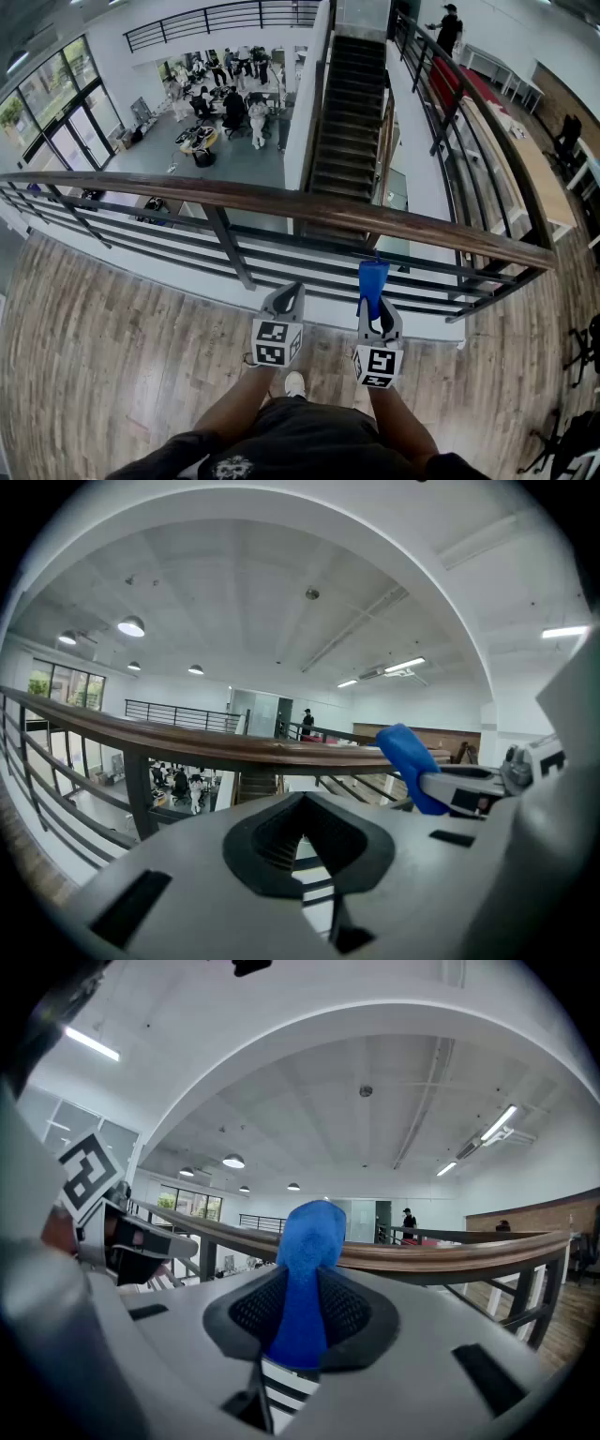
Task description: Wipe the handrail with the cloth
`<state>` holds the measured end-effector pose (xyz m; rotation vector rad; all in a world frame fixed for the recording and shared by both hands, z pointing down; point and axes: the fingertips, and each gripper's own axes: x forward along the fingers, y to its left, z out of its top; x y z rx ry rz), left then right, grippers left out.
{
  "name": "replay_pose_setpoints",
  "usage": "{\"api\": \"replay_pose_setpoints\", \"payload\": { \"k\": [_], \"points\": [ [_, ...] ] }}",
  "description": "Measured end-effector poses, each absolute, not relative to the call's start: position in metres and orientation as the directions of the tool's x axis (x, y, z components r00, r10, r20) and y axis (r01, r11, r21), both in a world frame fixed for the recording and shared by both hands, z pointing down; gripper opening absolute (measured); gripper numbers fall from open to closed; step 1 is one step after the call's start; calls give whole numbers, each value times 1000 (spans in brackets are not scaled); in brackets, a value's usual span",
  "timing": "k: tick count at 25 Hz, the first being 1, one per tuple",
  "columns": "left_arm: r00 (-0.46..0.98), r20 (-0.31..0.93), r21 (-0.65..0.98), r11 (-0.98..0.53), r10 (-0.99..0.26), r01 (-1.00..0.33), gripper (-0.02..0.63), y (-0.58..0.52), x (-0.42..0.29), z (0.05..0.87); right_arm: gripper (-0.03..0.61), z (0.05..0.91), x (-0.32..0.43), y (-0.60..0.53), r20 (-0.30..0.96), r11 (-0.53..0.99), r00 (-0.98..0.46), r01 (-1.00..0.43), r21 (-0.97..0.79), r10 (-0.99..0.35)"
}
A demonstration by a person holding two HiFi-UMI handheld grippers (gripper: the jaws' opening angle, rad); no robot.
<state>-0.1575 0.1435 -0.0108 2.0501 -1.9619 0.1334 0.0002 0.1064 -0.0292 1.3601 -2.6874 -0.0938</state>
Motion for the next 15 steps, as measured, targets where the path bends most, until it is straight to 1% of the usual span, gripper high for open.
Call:
{"api": "replay_pose_setpoints", "payload": {
  "k": [4,9,15],
  "points": [
    [14,243,149,23,-970,-989,3,133,-230,-23,98,-44,-80,95,64,631,-628,-772,78,-776],
    [-73,156,118,92,-985,-989,3,130,-318,-61,98,-66,-191,80,62,716,-713,-694,79,-698],
    [-184,134,46,192,-974,-980,3,135,-401,-85,98,-79,-306,66,84,776,-772,-623,92,-630]
  ]
}}
